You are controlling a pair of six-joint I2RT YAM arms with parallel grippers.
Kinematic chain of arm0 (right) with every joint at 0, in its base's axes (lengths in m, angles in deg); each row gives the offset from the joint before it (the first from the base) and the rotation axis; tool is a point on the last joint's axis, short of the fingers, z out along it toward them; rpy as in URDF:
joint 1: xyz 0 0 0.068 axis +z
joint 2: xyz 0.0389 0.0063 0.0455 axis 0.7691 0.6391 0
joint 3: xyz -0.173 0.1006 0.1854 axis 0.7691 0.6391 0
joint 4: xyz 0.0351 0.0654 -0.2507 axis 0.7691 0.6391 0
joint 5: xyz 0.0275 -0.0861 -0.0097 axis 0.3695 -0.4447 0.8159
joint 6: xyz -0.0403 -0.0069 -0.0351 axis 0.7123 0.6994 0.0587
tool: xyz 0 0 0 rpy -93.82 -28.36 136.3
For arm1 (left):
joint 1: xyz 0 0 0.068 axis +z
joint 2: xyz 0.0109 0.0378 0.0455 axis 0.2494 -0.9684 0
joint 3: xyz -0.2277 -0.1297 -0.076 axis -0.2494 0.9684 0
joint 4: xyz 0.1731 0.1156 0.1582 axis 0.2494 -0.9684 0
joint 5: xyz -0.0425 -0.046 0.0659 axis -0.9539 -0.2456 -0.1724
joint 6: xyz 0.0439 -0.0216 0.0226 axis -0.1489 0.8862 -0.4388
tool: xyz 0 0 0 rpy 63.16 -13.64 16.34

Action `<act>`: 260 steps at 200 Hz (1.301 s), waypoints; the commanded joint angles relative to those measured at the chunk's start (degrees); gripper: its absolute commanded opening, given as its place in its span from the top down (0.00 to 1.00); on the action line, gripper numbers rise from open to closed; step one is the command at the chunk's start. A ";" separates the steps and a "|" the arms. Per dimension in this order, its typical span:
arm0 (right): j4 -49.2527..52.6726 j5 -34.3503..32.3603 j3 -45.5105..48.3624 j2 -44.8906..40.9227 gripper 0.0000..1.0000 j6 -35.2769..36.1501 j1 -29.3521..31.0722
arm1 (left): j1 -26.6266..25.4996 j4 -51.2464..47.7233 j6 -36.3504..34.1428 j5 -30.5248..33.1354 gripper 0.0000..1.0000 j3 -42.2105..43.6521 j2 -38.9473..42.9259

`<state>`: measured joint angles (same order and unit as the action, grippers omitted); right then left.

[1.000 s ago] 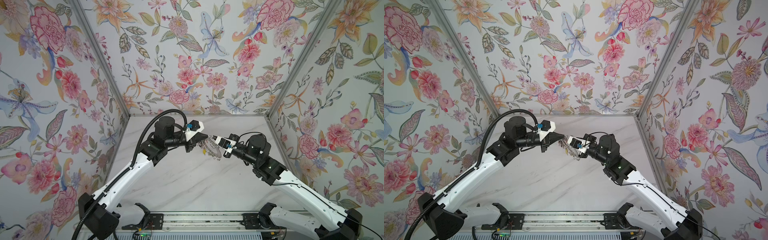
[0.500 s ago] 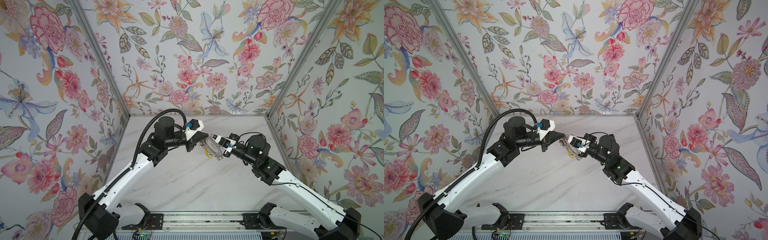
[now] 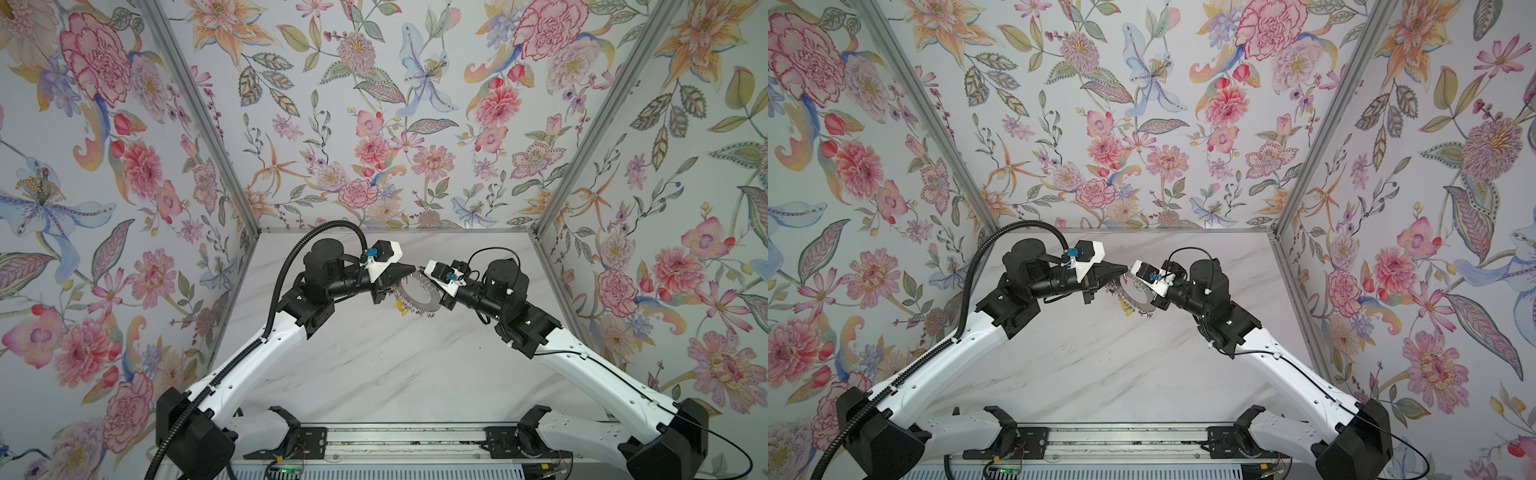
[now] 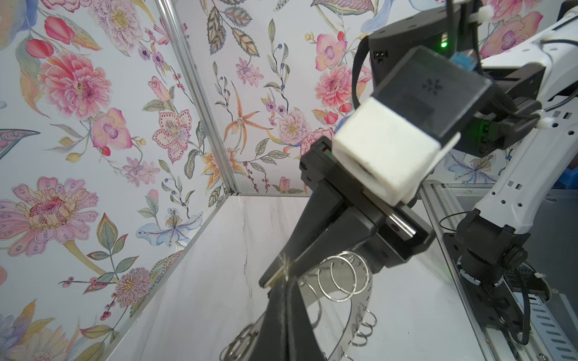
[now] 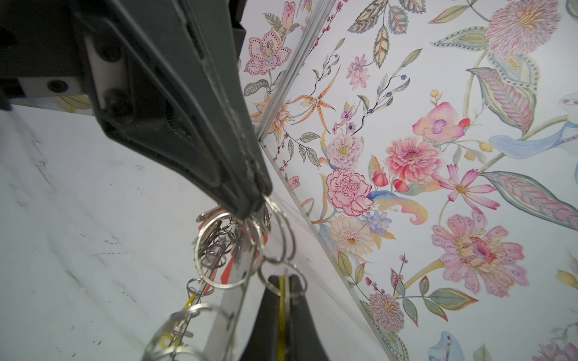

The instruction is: Remove the keys from the keyring

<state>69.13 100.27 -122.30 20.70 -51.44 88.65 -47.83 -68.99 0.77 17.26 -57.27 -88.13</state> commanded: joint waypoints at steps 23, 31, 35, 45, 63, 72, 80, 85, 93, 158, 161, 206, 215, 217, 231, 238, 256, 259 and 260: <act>2.80 0.95 -1.85 1.31 1.00 -3.10 -0.92 | 0.53 6.75 0.68 -2.79 1.00 0.16 2.93; 2.91 0.79 -2.26 1.54 1.00 -4.03 -2.17 | 0.52 7.32 0.95 -3.10 1.00 0.36 2.93; 3.15 0.78 -2.64 1.78 1.00 -4.64 -2.78 | 0.52 7.35 0.92 -3.21 1.00 0.35 2.93; 4.21 0.77 -3.46 2.23 1.00 -5.03 -3.19 | 0.51 7.13 0.90 -3.45 1.00 0.47 2.95; 4.25 0.68 -3.84 1.68 1.00 -6.09 -3.73 | 0.52 6.31 0.28 -3.68 1.00 0.82 3.09; 4.22 0.98 -3.87 1.19 1.00 -6.27 -3.95 | 0.45 5.55 -0.33 -3.48 1.00 1.03 3.24; 3.79 1.42 -3.75 0.56 1.00 -6.52 -4.08 | 0.52 4.96 -0.72 -3.39 1.00 1.29 3.34; 3.56 1.71 -3.61 0.08 1.00 -6.64 -4.11 | 0.52 4.71 -0.99 -3.28 1.00 1.44 3.35; 3.13 2.20 -3.56 -0.30 1.00 -6.95 -4.30 | 0.52 4.55 -1.11 -3.35 1.00 1.68 3.37; 4.24 6.87 -5.63 -1.11 1.00 -8.07 -4.91 | 0.38 0.66 -5.94 -3.48 1.00 2.55 3.28; 4.31 7.04 -5.63 -1.17 1.00 -7.92 -4.89 | 0.38 0.32 -6.19 -3.40 1.00 2.50 3.24; 4.93 8.85 -5.51 -2.54 1.00 -6.57 -3.96 | 0.34 -3.26 -9.13 -1.83 1.00 1.17 2.32; 4.86 9.10 -5.33 -3.02 1.00 -6.23 -3.84 | 0.34 -4.29 -9.93 -1.17 1.00 0.77 2.15; 4.93 9.16 -5.28 -3.10 1.00 -6.15 -3.79 | 0.38 -4.58 -10.10 -1.07 1.00 0.70 2.07; 4.63 9.09 -4.69 -4.08 1.00 -5.87 -3.76 | 0.34 -6.10 -10.68 0.10 1.00 -0.22 1.71; 4.55 8.89 -4.42 -4.64 1.00 -5.57 -3.74 | 0.34 -6.24 -10.64 0.70 1.00 -0.43 1.61; 4.40 8.27 -3.62 -5.68 1.00 -5.40 -3.74 | 0.34 -5.95 -10.47 1.52 1.00 -0.47 1.61; 4.46 8.21 -3.57 -5.83 1.00 -5.31 -3.74 | 0.32 -6.01 -10.55 1.62 1.00 -0.48 1.61; 4.44 8.18 -3.52 -5.87 1.00 -5.32 -3.74 | 0.33 -5.97 -10.62 1.67 1.00 -0.47 1.61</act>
<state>76.67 110.09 -125.50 18.19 -57.12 85.28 -47.76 -72.27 -8.14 16.96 -56.26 -87.10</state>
